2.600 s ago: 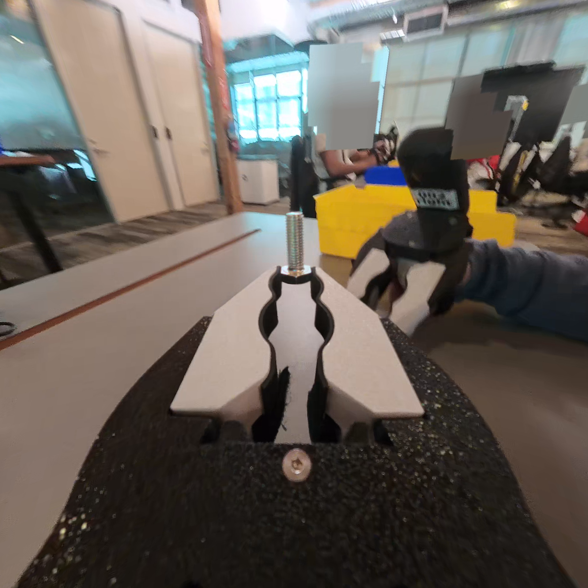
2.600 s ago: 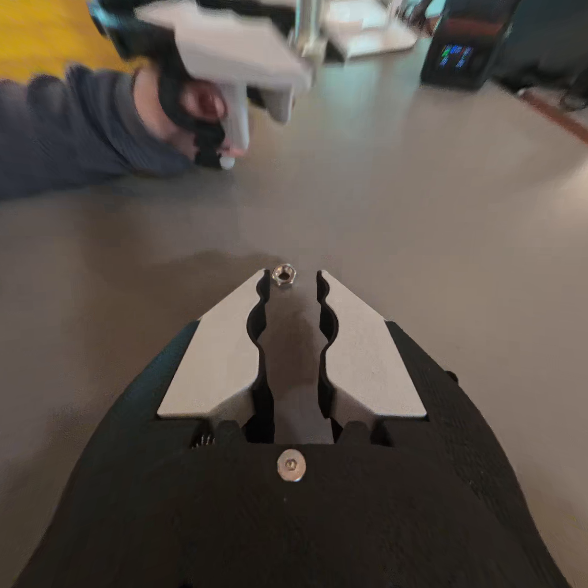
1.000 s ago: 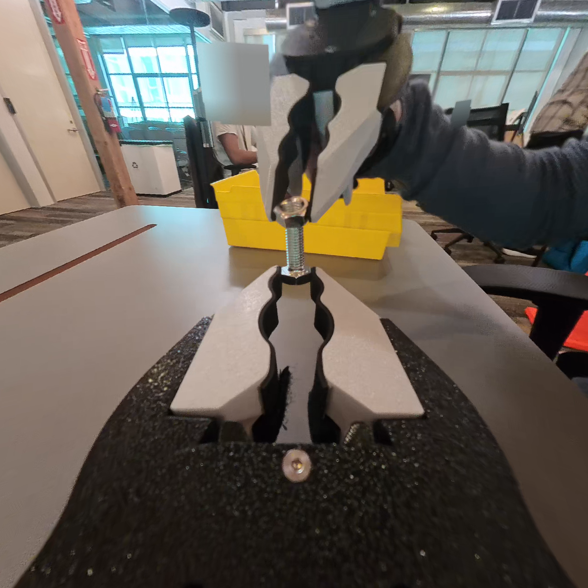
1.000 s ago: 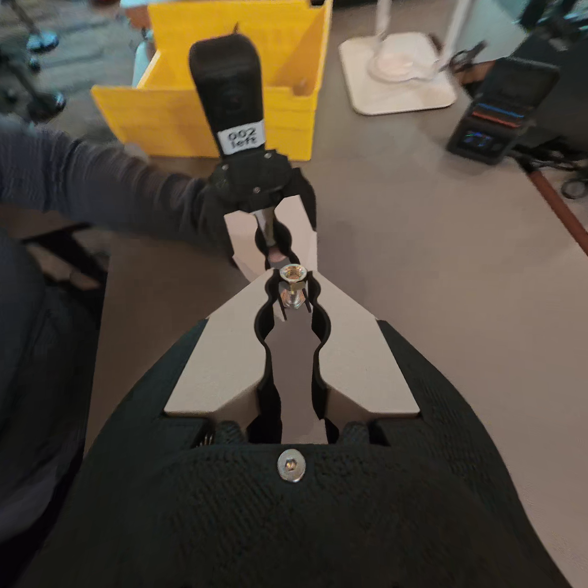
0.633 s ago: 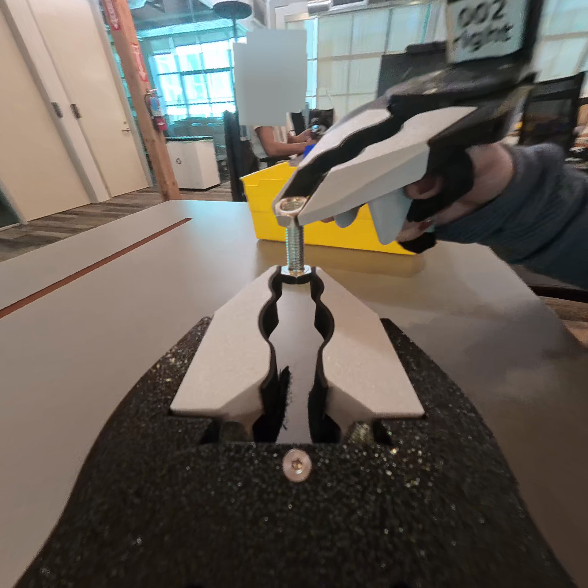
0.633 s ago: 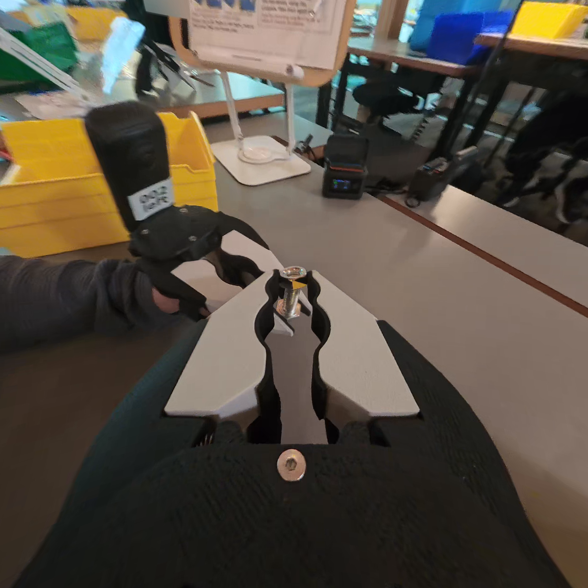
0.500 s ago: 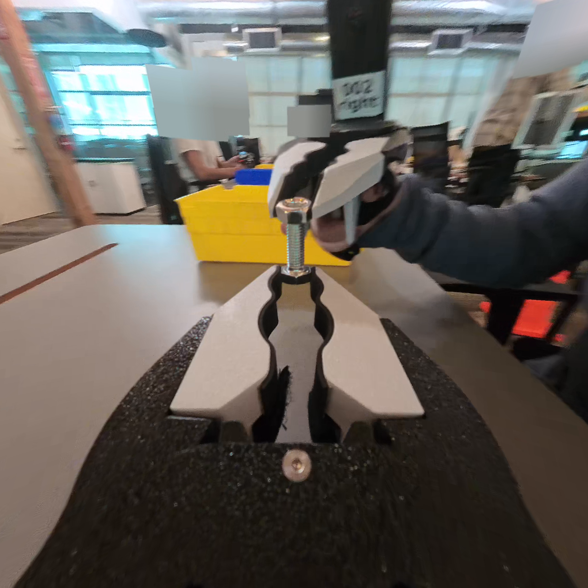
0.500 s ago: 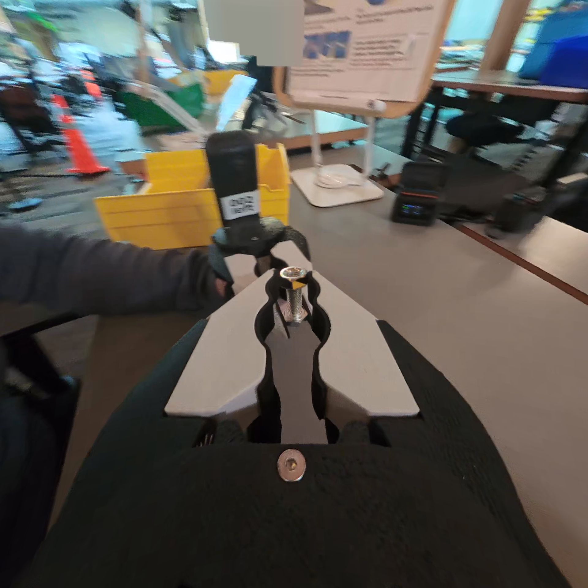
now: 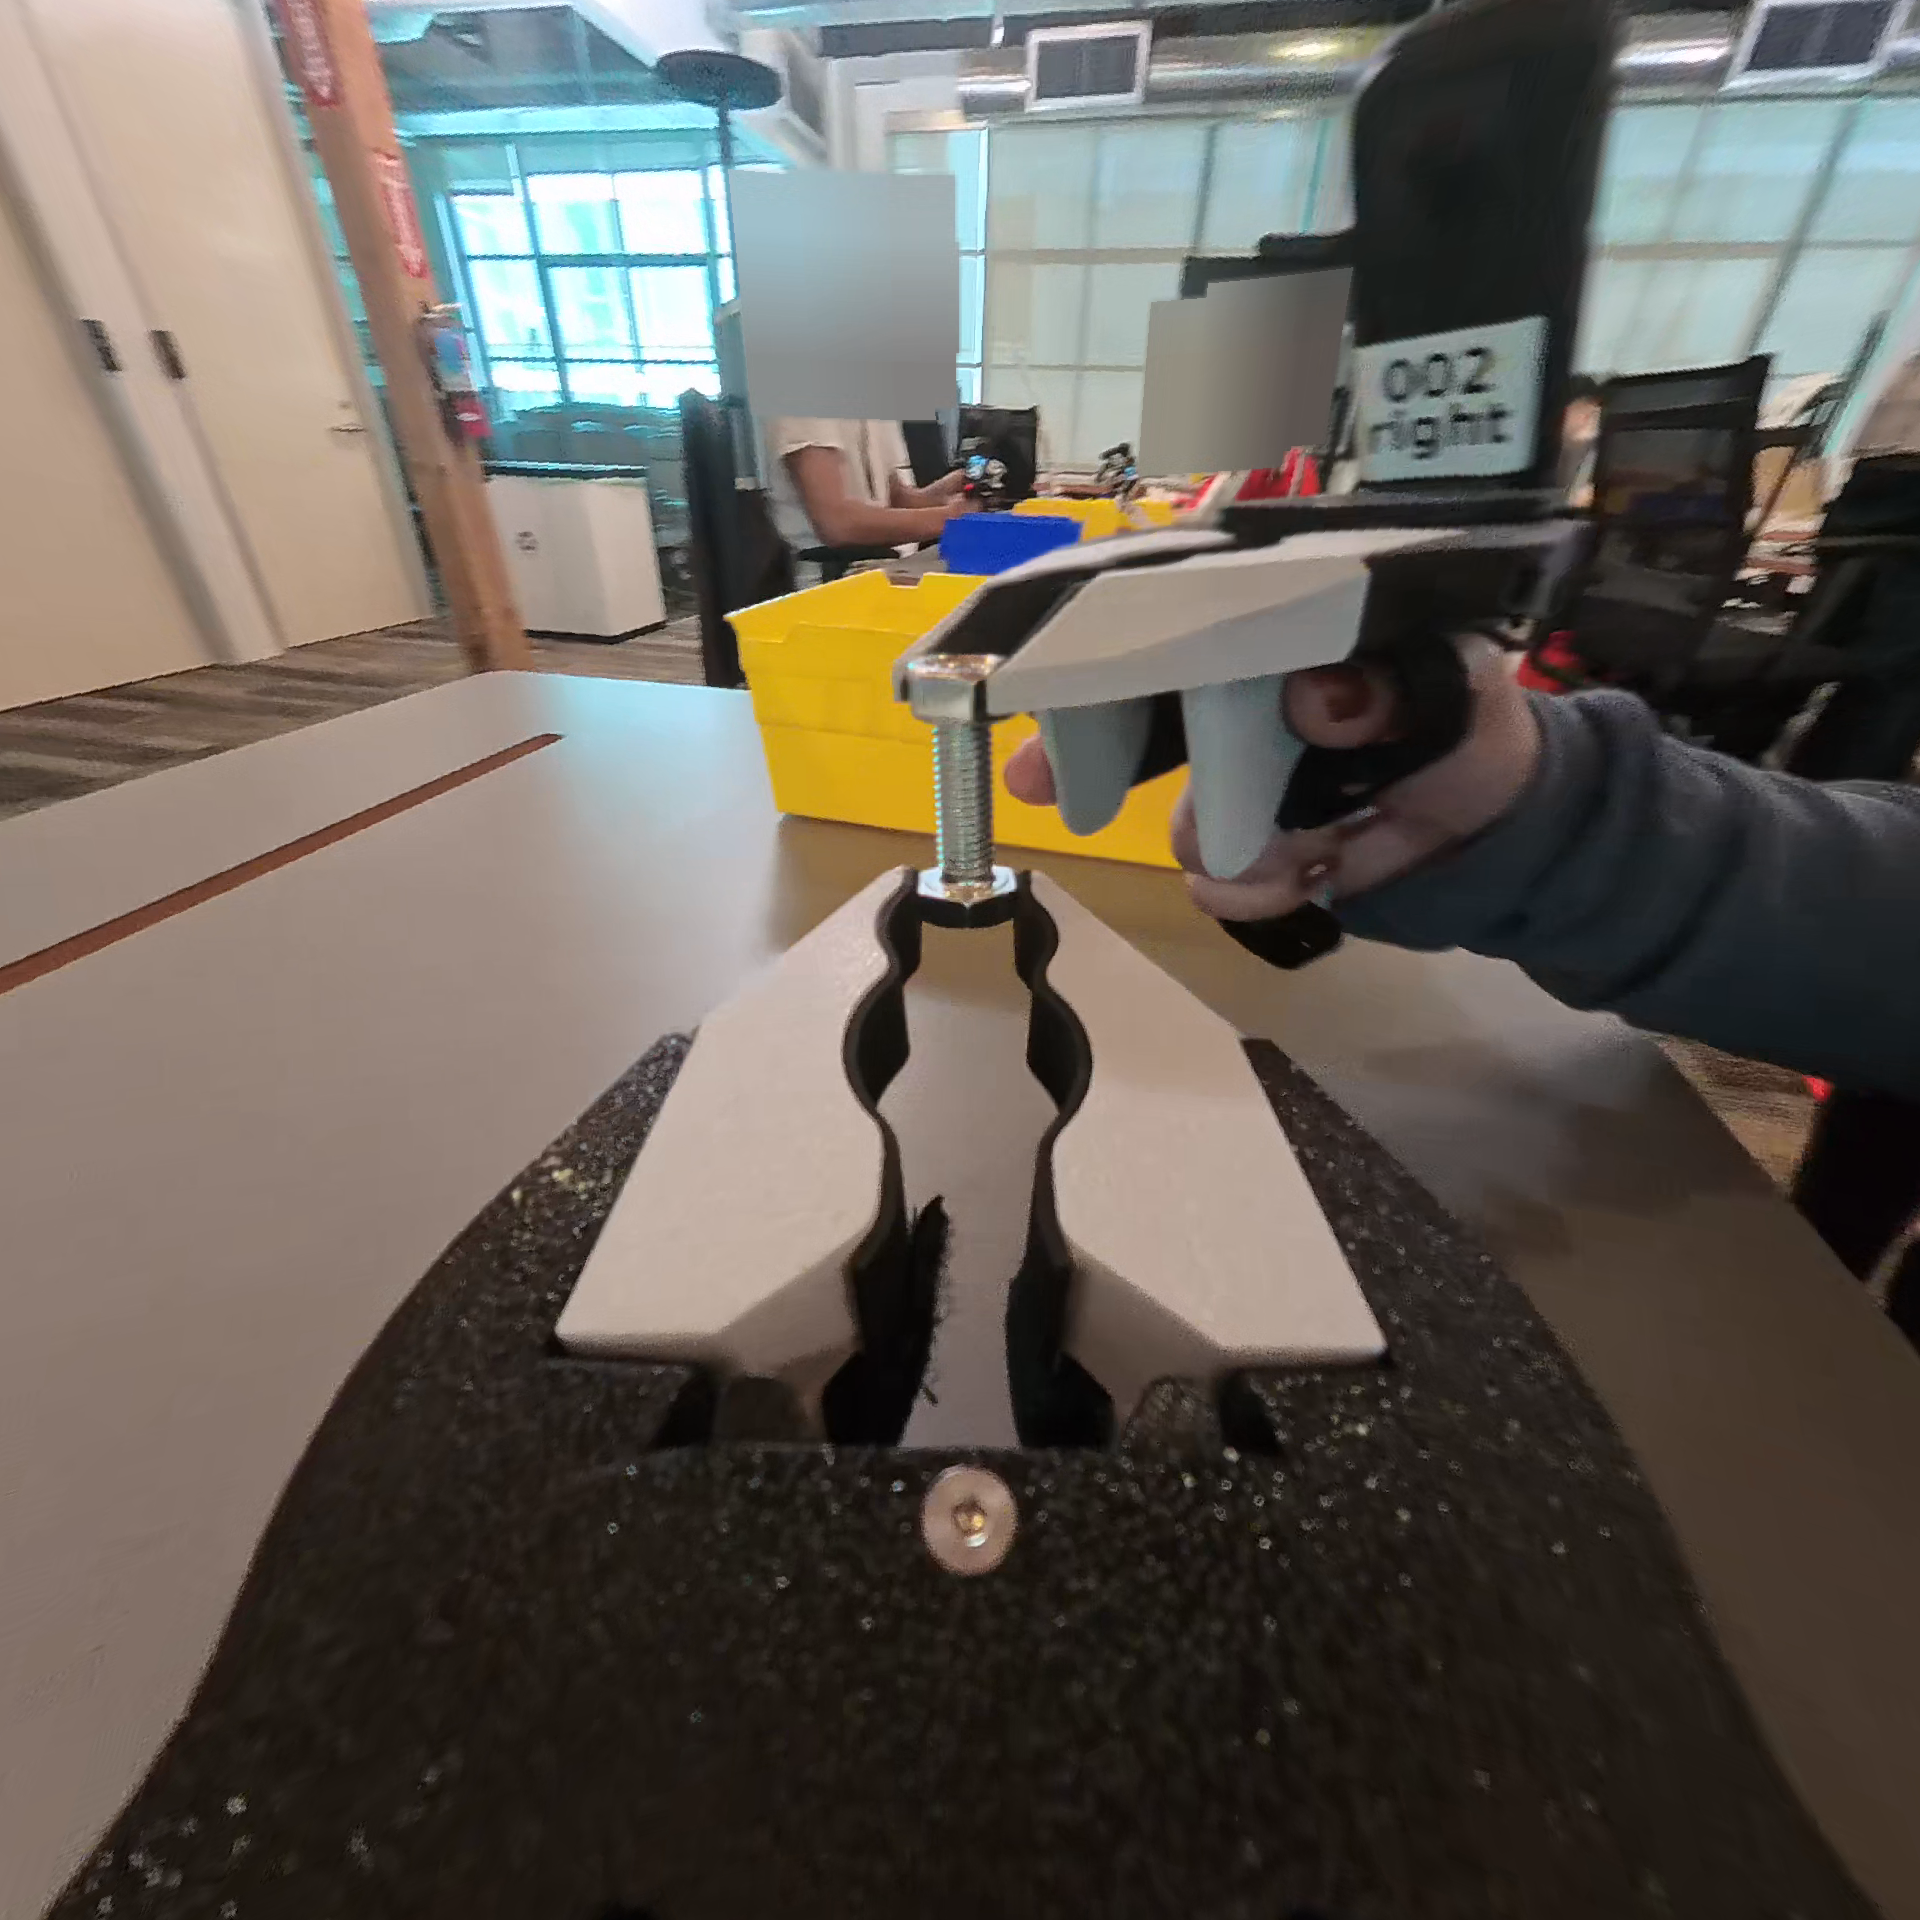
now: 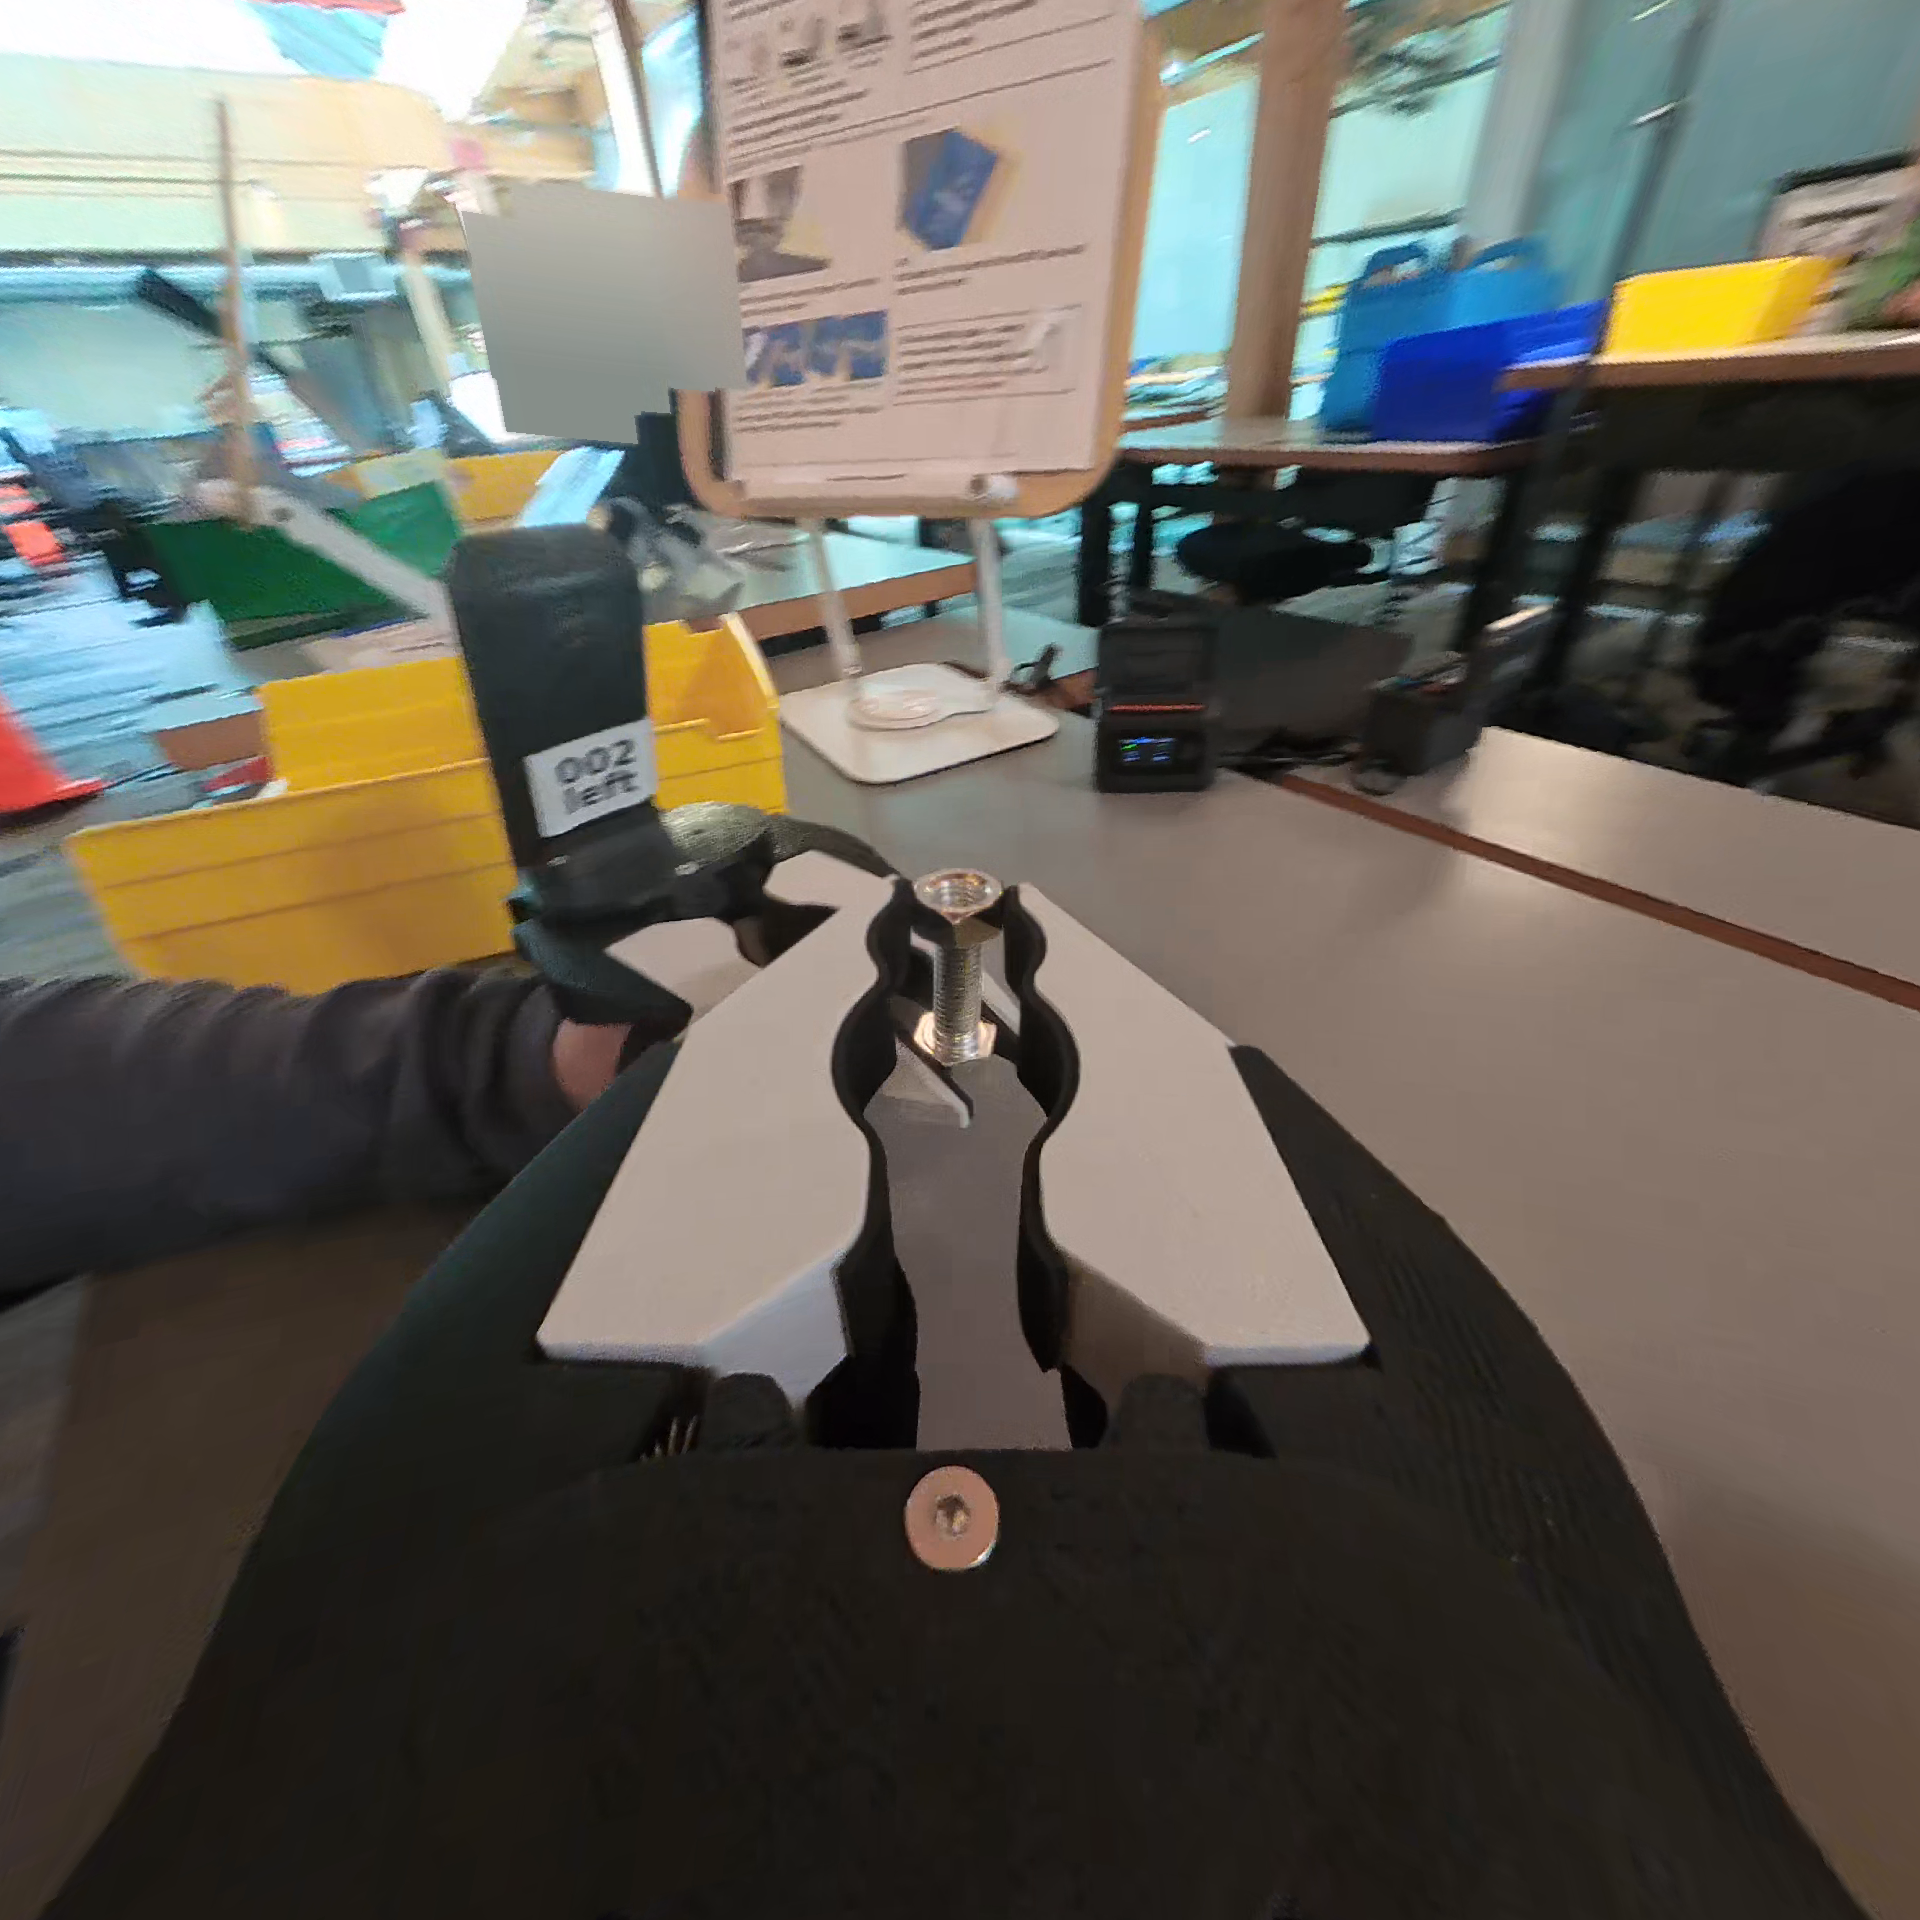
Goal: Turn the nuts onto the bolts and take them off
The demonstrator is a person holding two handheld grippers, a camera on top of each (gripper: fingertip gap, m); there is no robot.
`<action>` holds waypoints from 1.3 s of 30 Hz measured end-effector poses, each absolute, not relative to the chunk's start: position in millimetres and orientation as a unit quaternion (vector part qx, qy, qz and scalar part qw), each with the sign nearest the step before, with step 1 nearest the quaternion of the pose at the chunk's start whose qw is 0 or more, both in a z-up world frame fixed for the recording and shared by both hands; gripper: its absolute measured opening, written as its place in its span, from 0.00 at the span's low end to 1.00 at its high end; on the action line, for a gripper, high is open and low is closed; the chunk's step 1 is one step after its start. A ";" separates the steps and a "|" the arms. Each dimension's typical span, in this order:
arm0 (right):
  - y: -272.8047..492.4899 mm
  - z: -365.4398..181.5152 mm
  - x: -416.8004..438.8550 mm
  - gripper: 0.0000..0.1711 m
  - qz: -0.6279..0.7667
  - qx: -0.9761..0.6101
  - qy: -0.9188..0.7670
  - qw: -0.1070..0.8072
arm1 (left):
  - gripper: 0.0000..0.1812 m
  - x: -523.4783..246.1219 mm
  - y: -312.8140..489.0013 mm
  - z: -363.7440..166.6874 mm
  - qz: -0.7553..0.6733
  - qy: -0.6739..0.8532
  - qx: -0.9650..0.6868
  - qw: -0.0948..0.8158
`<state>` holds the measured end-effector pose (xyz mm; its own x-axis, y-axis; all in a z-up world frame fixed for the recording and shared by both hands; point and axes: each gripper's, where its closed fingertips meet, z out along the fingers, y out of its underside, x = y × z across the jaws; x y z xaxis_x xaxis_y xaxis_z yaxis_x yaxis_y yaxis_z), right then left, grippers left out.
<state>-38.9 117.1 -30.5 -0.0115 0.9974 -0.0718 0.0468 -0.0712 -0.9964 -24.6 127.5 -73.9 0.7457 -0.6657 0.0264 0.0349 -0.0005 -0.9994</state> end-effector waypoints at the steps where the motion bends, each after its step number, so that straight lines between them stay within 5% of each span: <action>1: 118.2 -31.3 -39.6 0.09 0.499 -0.534 -0.480 0.486 | 0.09 -25.7 128.8 -74.6 -0.253 0.236 -0.660 0.667; 11: 124.4 -37.4 -38.7 0.09 0.446 -0.566 -0.402 0.565 | 0.09 -26.2 133.4 -82.0 -0.230 0.229 -0.679 0.659; 15: 120.8 -34.8 -39.8 0.29 0.454 -0.551 -0.413 0.566 | 0.09 -27.7 134.4 -83.8 -0.227 0.229 -0.682 0.656; 20: 107.9 -36.4 -47.8 0.39 0.471 -0.522 -0.465 0.538 | 0.09 -23.1 131.8 -85.0 -0.237 0.247 -0.678 0.651; 33: 107.6 -46.3 -70.2 0.41 0.485 -0.478 -0.529 0.507 | 0.09 -50.4 142.3 -82.9 -0.214 0.201 -0.684 0.668; 36: 111.4 -47.7 -67.1 0.33 0.495 -0.468 -0.535 0.500 | 0.08 -70.5 148.3 -79.8 -0.209 0.170 -0.684 0.678; 39: 121.8 -48.1 -70.6 0.39 0.504 -0.474 -0.522 0.499 | 0.09 -63.4 147.3 -82.7 -0.205 0.197 -0.684 0.672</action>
<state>-70.6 121.8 -48.1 -0.0539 0.9976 0.0430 -0.0090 0.0425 -0.9991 -63.4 147.3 -82.7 0.8386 -0.5444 0.0161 0.0059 -0.0205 -0.9998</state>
